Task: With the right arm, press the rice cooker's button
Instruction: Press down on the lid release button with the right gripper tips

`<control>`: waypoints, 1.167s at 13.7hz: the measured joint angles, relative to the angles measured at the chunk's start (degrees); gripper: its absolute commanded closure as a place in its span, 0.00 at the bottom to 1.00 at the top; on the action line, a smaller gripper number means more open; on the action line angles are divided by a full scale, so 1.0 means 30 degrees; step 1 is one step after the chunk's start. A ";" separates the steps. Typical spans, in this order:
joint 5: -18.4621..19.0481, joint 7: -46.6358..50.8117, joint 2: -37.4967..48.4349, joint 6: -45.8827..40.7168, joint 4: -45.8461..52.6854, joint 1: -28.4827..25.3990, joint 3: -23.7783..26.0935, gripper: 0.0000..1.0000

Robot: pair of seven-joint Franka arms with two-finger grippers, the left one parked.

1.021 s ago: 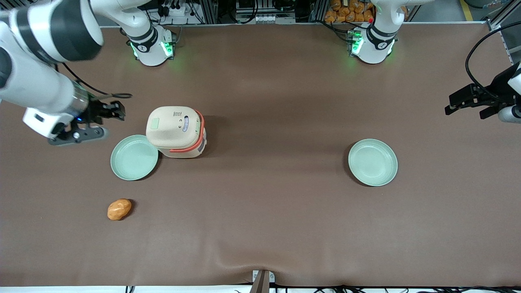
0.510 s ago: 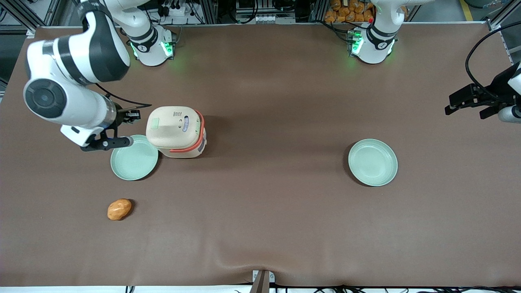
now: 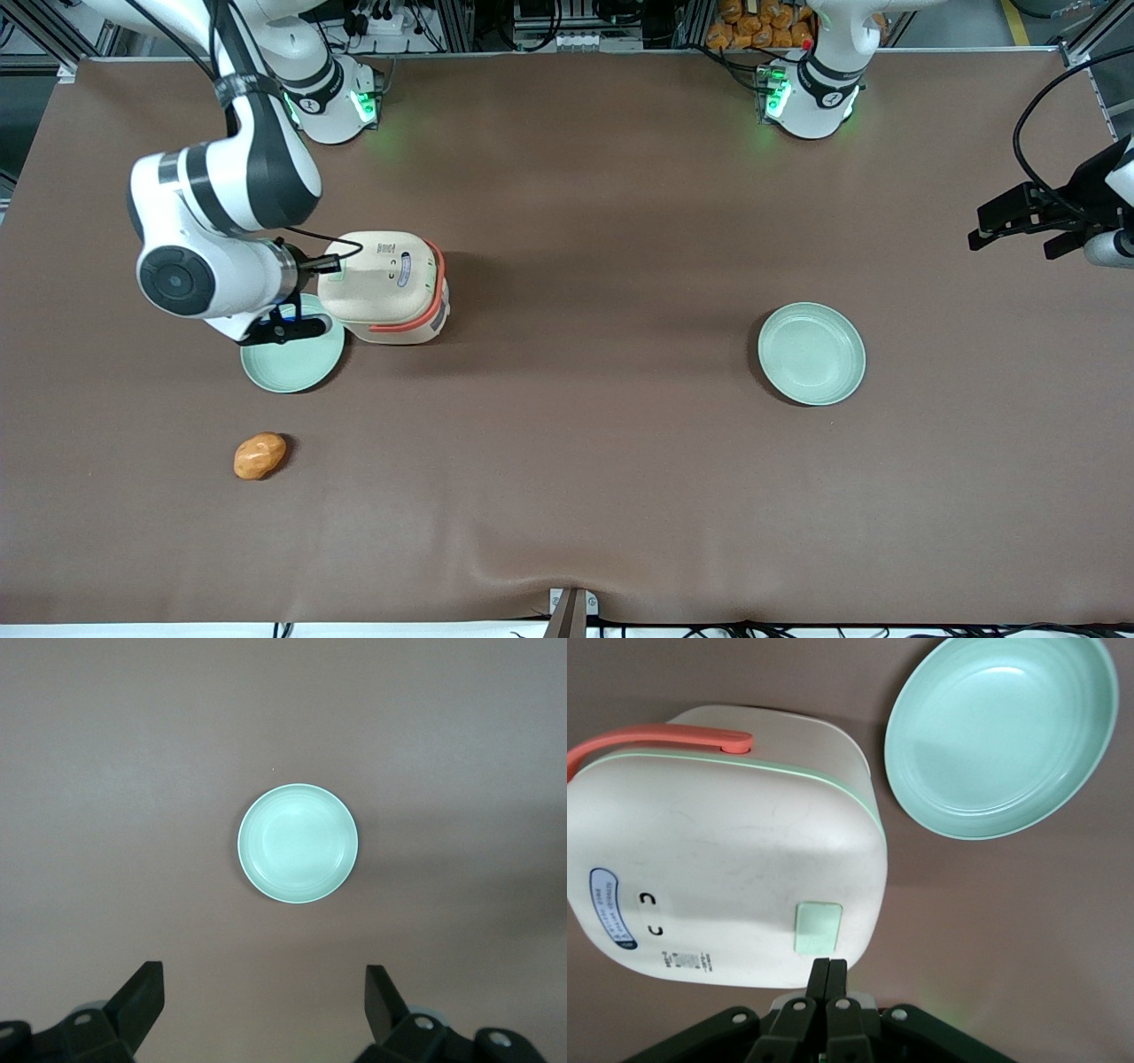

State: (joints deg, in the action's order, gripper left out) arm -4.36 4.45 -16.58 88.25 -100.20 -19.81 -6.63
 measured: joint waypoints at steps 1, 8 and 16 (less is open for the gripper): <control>-0.0050 0.0000 -0.0215 0.0001 -0.0004 -0.0009 0.0005 1.00; -0.0278 0.0001 -0.1051 -0.0004 -0.0007 -0.0322 0.0016 1.00; -0.0286 0.0000 -0.1152 -0.0007 -0.0048 -0.0326 -0.0002 1.00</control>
State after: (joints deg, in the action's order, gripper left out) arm -5.22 4.45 -20.03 88.22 -100.34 -20.78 -6.64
